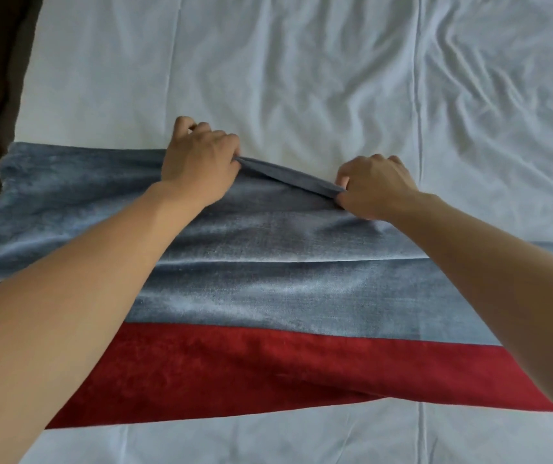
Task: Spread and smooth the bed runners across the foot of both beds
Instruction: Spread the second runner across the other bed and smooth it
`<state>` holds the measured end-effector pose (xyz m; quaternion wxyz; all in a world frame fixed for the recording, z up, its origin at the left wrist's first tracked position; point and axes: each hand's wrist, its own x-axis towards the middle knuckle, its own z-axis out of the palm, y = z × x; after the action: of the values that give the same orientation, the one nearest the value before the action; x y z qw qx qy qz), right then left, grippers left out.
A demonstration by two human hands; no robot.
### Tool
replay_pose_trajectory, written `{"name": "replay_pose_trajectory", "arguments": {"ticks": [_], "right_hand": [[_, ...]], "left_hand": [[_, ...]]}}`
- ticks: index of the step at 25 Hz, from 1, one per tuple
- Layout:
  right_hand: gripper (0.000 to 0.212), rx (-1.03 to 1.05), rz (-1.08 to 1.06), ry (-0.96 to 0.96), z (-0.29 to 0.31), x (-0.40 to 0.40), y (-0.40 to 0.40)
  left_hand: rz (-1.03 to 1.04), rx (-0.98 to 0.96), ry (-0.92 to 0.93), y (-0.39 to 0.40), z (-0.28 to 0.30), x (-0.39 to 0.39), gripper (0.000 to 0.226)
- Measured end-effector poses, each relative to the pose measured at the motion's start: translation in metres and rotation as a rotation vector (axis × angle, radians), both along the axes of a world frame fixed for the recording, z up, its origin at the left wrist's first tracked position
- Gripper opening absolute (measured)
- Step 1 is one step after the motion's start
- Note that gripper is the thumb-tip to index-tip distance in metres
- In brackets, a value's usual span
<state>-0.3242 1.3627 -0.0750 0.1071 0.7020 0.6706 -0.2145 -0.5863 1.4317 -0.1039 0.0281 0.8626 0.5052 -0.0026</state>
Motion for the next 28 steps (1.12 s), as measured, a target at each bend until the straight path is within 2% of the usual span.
{"name": "replay_pose_trajectory", "arguments": {"ticks": [3,6,9,12,16,20,25,26,28], "right_hand": [[0.009,0.124,-0.047,-0.085,-0.01,0.017,0.001],[0.011,0.131,-0.036,-0.063,-0.013,0.028,-0.004],[0.015,0.121,-0.005,-0.025,-0.013,0.06,-0.036],[0.016,0.183,-0.017,0.003,-0.018,0.105,-0.066],[0.018,0.149,0.001,-0.039,-0.017,0.192,-0.106],[0.015,0.026,-0.028,-0.013,-0.003,0.274,-0.151],[0.003,-0.028,0.121,0.014,0.008,0.297,-0.173],[0.009,0.01,0.141,-0.003,0.009,0.296,-0.175],[0.016,0.132,0.144,-0.034,0.013,0.295,-0.181]], "left_hand": [[0.053,0.057,0.065,0.006,0.0,0.009,0.016],[0.059,-0.032,0.057,-0.003,0.005,0.047,0.015],[-0.113,-0.107,0.011,-0.037,0.008,0.118,0.021],[-0.254,-0.108,0.0,-0.07,0.002,0.206,0.017],[-0.397,-0.222,-0.015,-0.105,0.006,0.307,0.011],[-0.483,-0.45,0.191,-0.134,0.014,0.351,0.019],[-0.323,-0.684,0.538,-0.136,0.029,0.364,0.027],[-0.339,-0.654,0.506,-0.137,0.032,0.362,0.025],[-0.414,-0.44,0.295,-0.142,0.036,0.351,0.024]]}}
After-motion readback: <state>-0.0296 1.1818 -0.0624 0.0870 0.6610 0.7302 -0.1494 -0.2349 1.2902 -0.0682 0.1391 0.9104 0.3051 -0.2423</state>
